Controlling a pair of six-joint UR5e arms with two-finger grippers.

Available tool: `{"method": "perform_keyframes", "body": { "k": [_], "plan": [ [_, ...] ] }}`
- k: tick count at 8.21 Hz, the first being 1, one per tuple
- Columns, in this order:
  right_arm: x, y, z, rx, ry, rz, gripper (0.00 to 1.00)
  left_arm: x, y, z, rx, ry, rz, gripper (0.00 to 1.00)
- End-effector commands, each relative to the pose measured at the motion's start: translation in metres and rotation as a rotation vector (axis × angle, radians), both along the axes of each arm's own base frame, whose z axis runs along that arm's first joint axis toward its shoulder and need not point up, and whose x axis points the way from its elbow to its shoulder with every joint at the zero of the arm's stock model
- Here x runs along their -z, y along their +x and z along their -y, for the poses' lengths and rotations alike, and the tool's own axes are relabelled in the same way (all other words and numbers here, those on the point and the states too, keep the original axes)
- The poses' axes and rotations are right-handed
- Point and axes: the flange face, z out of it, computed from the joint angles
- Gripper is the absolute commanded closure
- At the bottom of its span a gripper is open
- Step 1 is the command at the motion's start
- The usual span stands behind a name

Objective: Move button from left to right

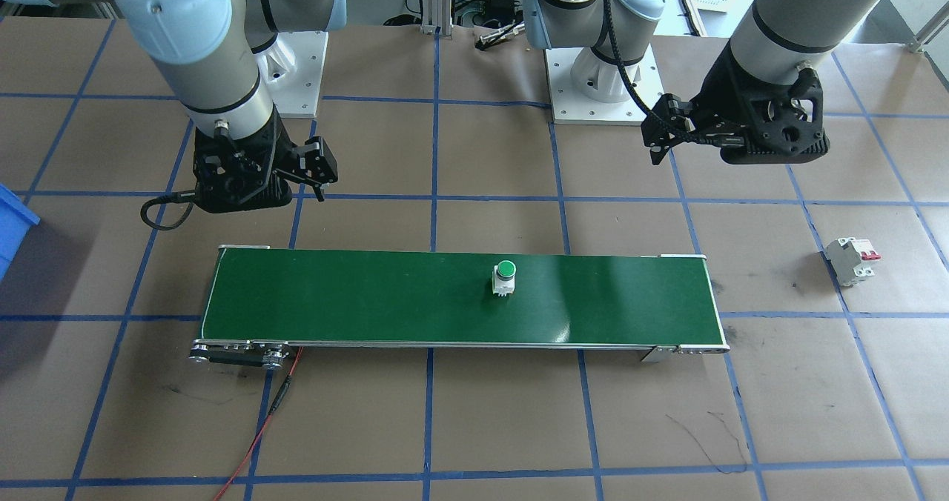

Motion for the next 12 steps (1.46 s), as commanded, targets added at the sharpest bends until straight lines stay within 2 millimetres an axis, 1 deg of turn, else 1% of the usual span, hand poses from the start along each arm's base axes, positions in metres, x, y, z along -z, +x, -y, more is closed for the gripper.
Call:
{"method": "perform_keyframes", "body": {
  "k": [1,3,4,5,6,7,8,9,10,11,12],
  "plan": [
    [0.057,-0.02,0.015,0.035,0.001,0.019,0.0,-0.007,-0.021,-0.004,0.044,-0.011,0.005,0.0],
    [0.054,-0.018,0.019,0.083,-0.012,0.107,0.0,-0.009,-0.021,-0.003,0.042,-0.019,0.005,0.0],
    [0.054,-0.018,0.019,0.129,-0.015,0.107,0.0,-0.009,-0.021,-0.004,0.044,-0.02,0.006,0.0],
    [0.052,-0.013,0.017,0.158,-0.014,0.115,0.0,-0.012,-0.021,-0.005,0.044,-0.025,0.006,0.0],
    [0.052,0.002,0.013,0.191,-0.005,0.139,0.0,-0.013,-0.021,-0.007,0.042,-0.028,0.007,0.0],
    [0.05,0.02,0.012,0.202,-0.038,0.147,0.0,-0.013,-0.021,-0.007,0.042,-0.028,0.008,0.0],
    [0.055,0.029,0.015,0.204,-0.052,0.149,0.0,-0.017,-0.021,-0.009,0.044,-0.035,0.009,0.0],
    [0.06,0.031,0.022,0.205,-0.063,0.153,0.0,-0.017,-0.021,-0.01,0.044,-0.035,0.009,0.0],
    [0.074,0.032,0.031,0.196,-0.066,0.154,0.0,-0.017,-0.021,-0.01,0.042,-0.036,0.007,0.0],
    [0.096,0.032,0.039,0.191,-0.044,0.141,0.0,-0.016,-0.021,-0.009,0.042,-0.034,0.007,0.0],
    [0.111,0.031,0.044,0.174,-0.025,0.128,0.0,-0.016,-0.021,-0.01,0.042,-0.034,0.009,0.0]
  ]
}}
